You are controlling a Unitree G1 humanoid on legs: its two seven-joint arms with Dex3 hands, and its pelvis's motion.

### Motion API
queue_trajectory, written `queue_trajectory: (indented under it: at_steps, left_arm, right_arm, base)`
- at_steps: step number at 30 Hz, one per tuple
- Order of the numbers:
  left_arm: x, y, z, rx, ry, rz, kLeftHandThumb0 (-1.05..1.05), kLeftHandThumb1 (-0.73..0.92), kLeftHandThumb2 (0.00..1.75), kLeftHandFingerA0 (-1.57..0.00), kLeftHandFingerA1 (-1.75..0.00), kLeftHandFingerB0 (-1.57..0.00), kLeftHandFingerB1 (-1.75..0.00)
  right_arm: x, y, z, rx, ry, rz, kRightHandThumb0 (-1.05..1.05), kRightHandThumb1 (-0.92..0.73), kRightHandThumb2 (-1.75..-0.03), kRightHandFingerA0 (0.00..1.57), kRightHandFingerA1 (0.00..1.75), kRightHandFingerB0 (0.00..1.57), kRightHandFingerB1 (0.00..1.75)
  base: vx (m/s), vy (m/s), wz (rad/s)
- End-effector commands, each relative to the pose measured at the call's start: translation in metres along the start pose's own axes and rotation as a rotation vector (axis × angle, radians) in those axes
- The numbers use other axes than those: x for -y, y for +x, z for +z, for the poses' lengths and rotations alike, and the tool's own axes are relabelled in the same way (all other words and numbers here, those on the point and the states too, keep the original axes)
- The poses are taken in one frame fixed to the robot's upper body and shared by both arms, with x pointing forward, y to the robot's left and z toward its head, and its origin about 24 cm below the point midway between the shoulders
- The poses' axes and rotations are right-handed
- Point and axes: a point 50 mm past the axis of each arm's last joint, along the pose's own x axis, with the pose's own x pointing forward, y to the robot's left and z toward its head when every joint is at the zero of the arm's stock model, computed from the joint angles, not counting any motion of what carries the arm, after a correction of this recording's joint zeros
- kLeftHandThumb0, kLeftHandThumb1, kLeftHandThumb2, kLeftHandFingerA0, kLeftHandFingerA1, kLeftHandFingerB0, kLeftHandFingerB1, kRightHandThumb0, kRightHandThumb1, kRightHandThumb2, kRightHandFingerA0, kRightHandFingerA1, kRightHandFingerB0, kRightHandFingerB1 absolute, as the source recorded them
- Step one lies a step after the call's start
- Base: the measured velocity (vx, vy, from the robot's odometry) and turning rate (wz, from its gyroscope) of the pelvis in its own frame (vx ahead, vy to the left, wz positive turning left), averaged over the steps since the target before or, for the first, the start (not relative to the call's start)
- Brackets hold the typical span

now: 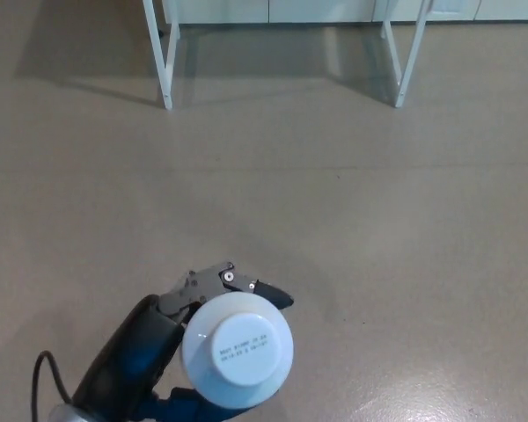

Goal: The robot picks up a bottle from a person using its left hand and walk towards the table in frontand put the bottle on the table.

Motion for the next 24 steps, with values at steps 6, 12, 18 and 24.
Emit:
queue_trajectory:
  at_steps: [6, 12, 18, 24]
  left_arm:
    - [0.0016, -0.0029, 0.0029, 0.022, 0.007, 0.011, -0.25, 0.82, 0.64, -0.94, -1.27, -0.63, -1.00]
    - [0.0019, -0.0024, 0.0036, 0.019, -0.009, 0.006, -0.23, 0.82, 0.68, -0.96, -1.25, -0.62, -0.98]
    - [0.0024, -0.0039, 0.0048, 0.026, -0.025, -0.005, -0.24, 0.83, 0.64, -0.96, -1.21, -0.62, -0.95]
    - [0.0008, -0.0032, 0.0050, 0.026, -0.006, -0.013, -0.25, 0.81, 0.67, -0.94, -1.22, -0.62, -0.96]
  right_arm:
    - [0.0006, -0.0031, -0.0075, -0.010, -0.022, 0.014, -0.28, -0.69, -0.60, 0.59, 0.47, 0.44, 0.38]
    - [0.0013, -0.0027, -0.0064, -0.007, -0.045, 0.022, -0.29, -0.70, -0.60, 0.55, 0.44, 0.45, 0.38]
    - [0.0000, -0.0029, -0.0075, -0.015, -0.032, 0.028, -0.29, -0.70, -0.60, 0.54, 0.44, 0.44, 0.38]
    - [-0.0005, -0.0021, -0.0065, -0.021, -0.045, 0.037, -0.30, -0.71, -0.61, 0.53, 0.43, 0.44, 0.38]
  base:
    - [-0.02, -0.018, 0.09]
    - [-0.03, 0.043, 0.00]
    - [0.11, 0.355, -0.32]
    - [0.22, 0.145, 0.04]
